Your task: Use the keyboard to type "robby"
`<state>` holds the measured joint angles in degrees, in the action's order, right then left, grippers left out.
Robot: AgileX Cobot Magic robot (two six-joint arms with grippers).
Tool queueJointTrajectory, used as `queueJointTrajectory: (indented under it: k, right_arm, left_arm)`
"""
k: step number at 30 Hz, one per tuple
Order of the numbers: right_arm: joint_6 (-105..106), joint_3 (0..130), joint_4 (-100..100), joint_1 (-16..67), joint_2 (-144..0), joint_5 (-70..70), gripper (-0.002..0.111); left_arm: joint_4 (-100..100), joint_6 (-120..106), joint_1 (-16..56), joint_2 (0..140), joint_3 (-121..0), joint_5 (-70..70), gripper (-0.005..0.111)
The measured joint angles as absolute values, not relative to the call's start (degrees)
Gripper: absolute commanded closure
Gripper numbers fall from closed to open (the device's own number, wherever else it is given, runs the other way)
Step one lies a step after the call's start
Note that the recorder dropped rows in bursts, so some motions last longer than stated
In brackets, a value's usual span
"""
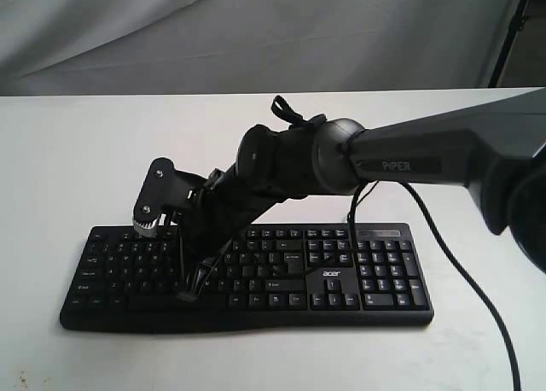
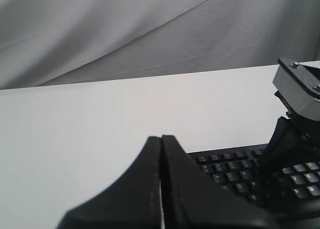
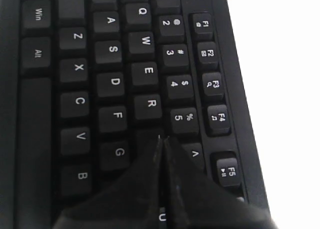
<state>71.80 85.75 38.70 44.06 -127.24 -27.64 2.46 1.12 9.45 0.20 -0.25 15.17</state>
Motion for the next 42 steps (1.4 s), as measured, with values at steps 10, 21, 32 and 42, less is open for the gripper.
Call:
queueJointTrajectory:
  k: [10,21,32,42]
  right_arm:
    - [71.5,85.8,38.7,44.1,-123.7,-27.6,0.108]
    - [57.3,83.5,25.1,44.1,-108.7,-28.9,0.108]
    - [46.3,56.6,22.1,45.2,-70.2,-5.8,0.108]
    - [45.1,36.2,25.4,54.6,-46.8,8.5,0.108]
  left_arm:
    - [2.5,1.1,9.5,0.2,-0.2,15.2,0.107]
    - [2.5,1.1,9.5,0.2,-0.2,15.2,0.107]
    - [2.5,1.1,9.5,0.2,-0.2,15.2,0.107]
    - [2.5,1.1,9.5,0.2,-0.2,15.2,0.107]
